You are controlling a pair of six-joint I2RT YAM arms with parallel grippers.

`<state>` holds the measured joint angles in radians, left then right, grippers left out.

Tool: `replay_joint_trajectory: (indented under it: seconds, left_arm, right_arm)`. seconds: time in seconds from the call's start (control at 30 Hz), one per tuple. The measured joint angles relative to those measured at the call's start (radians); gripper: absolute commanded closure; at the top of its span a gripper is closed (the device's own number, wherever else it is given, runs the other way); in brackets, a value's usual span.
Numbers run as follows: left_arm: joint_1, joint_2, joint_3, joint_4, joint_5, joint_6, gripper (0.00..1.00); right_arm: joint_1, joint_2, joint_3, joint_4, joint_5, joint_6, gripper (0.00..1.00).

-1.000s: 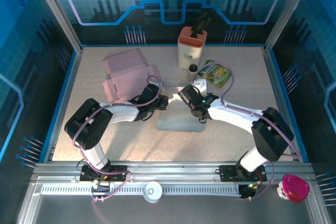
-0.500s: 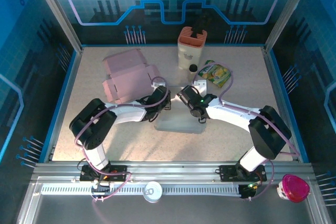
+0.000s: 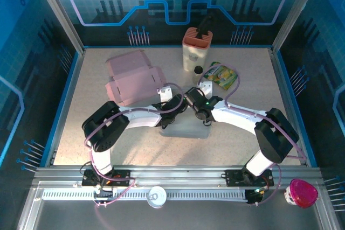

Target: Fold the paper box

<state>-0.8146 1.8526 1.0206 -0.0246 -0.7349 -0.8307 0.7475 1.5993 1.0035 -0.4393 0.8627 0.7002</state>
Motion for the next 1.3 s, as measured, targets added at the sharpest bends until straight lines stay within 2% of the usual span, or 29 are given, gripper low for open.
replay_joint_trajectory:
  seconds: [0.2,0.3,0.4,0.47,0.63,0.7,0.83,0.87,1.13,1.3]
  left_arm:
    - [-0.002,0.001,0.0,-0.005,-0.013,0.001,1.0]
    - [-0.002,0.0,0.0,-0.001,-0.006,0.027,0.83]
    - [0.008,-0.002,-0.016,0.008,0.018,0.06,0.71]
    - [0.014,-0.005,-0.035,0.019,0.045,0.087,0.68]
    - [0.031,-0.052,-0.083,0.053,0.103,0.152,0.67]
    - [0.039,-0.073,-0.094,0.067,0.124,0.178,0.71]
    - [0.062,-0.096,-0.102,0.08,0.157,0.22,0.97]
    - [0.069,-0.096,-0.103,0.08,0.166,0.227,1.0]
    - [0.082,-0.096,-0.103,0.082,0.19,0.253,1.0]
    - [0.071,-0.095,-0.081,0.018,0.15,0.185,1.0]
  right_arm:
    - [0.0,0.0,0.0,0.003,-0.006,0.0,1.0]
    - [0.0,0.0,0.0,0.003,-0.006,0.0,1.0]
    - [0.0,0.0,-0.001,-0.001,-0.017,-0.001,1.0]
    - [0.001,0.0,-0.001,-0.001,-0.032,-0.001,1.0]
    - [0.0,0.0,-0.001,0.003,-0.051,-0.001,1.0]
    - [0.0,0.0,-0.001,0.004,-0.06,-0.002,1.0]
    - [-0.001,0.0,-0.001,0.003,-0.059,-0.005,1.0]
    - [-0.002,0.0,-0.002,0.004,-0.061,-0.005,1.0]
    - [-0.002,0.0,-0.002,0.005,-0.067,-0.005,1.0]
    - [0.0,0.0,-0.002,0.009,-0.079,-0.004,1.0]
